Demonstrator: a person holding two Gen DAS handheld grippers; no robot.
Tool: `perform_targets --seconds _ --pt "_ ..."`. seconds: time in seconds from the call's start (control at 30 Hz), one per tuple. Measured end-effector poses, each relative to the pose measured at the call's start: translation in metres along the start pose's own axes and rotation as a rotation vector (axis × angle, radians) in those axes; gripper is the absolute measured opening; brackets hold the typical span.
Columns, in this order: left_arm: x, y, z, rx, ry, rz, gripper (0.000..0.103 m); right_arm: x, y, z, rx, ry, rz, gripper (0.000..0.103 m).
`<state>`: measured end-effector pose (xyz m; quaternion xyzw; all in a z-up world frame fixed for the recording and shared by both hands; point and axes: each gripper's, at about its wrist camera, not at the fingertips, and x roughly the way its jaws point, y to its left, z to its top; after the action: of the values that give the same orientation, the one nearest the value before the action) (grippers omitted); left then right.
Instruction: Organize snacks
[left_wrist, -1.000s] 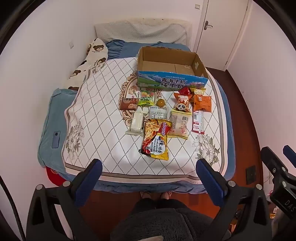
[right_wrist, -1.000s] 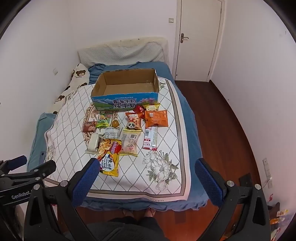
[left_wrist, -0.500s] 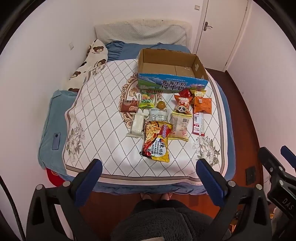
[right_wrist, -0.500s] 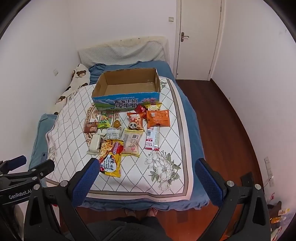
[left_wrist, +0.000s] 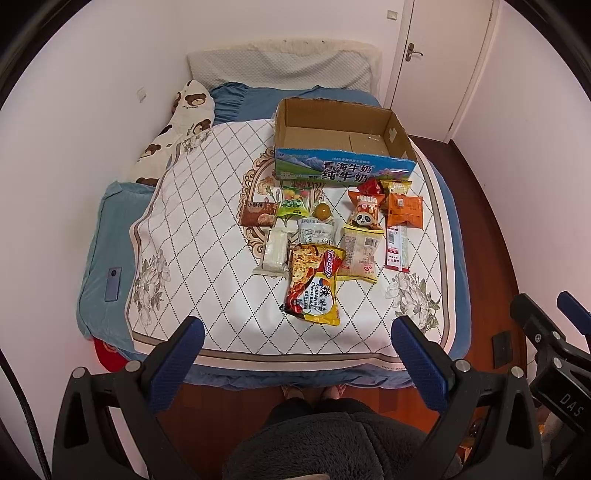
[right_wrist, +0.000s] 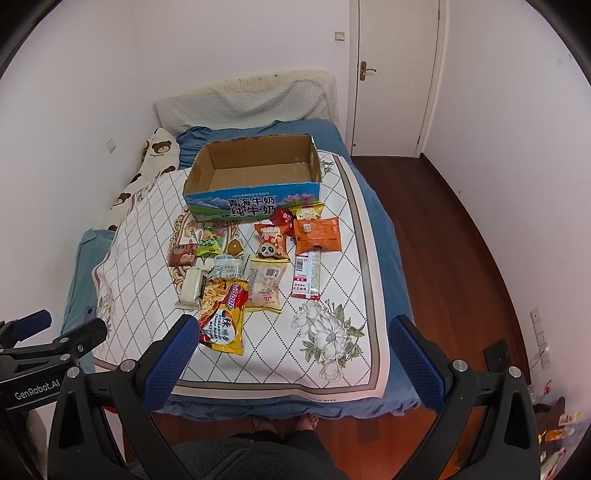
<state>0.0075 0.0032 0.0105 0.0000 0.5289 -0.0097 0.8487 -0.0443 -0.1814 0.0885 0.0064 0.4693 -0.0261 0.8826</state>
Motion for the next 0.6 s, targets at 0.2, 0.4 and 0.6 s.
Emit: perform_targets --seconds 0.2,0.4,0.6 --pt "0.0035 0.001 -0.0006 0.005 0.007 -0.003 0.103 0.002 0.003 -0.0025 0.004 0.008 -0.001 0.103" --pt "0.0042 0.0001 -0.0008 0.005 0.007 -0.002 0.103 0.0035 0.0032 -0.0035 0.006 0.011 0.001 0.103" --pt "0.0041 0.0003 0.0001 0.005 0.006 -0.002 0.103 0.0038 0.0023 -0.0034 0.005 0.012 0.002 0.103"
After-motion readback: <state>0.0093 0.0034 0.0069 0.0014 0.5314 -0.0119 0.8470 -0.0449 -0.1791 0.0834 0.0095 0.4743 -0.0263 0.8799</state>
